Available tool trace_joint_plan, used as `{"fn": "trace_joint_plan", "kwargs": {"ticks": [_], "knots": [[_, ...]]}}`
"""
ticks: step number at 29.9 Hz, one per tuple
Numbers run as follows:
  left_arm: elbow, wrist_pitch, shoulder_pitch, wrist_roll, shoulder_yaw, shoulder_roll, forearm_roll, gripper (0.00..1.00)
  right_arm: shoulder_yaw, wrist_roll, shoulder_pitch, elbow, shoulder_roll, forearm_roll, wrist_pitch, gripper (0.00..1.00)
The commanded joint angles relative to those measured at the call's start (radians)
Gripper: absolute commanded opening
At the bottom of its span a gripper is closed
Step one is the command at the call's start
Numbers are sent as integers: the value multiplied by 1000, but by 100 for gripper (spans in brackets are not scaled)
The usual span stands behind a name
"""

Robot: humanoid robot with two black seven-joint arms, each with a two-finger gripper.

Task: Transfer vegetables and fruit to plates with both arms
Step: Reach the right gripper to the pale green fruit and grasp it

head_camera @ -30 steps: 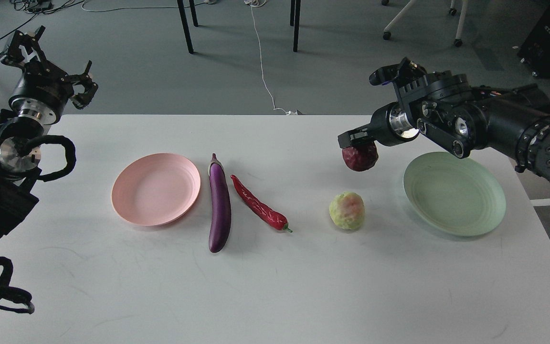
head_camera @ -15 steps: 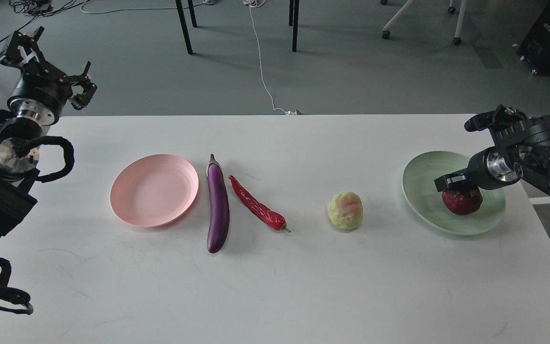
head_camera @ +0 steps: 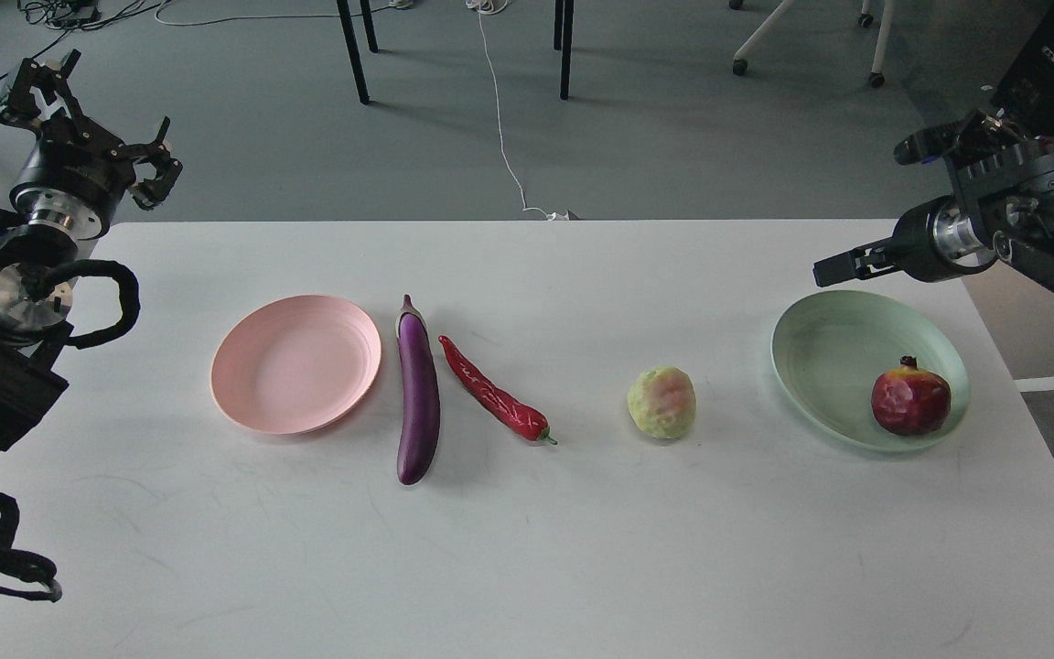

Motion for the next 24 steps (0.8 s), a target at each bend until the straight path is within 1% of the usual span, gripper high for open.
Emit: {"fn": "trace_joint_plan", "kwargs": {"ticks": [1, 4, 10, 13, 17, 21, 24], "knots": [[0, 0, 0, 0, 0, 1, 0, 98, 9, -3, 41, 131, 33, -3, 0, 96], [0, 0, 0, 1, 0, 14, 0, 98, 13, -1, 54, 182, 92, 2, -1, 96], [0, 0, 2, 0, 0, 31, 0, 98, 13, 1, 51, 178, 243, 5, -1, 95], [0, 0, 12, 0, -2, 43, 0, 98, 12, 1, 45, 172, 300, 3, 0, 94], [0, 0, 23, 0, 0, 51, 1, 98, -19, -1, 26, 172, 340, -1, 3, 93], [0, 0, 29, -2, 0, 64, 1, 98, -112, 1, 9, 161, 356, -9, 0, 91], [0, 0, 31, -2, 0, 66, 1, 98, -135, 1, 8, 158, 354, -11, 0, 89]]}}
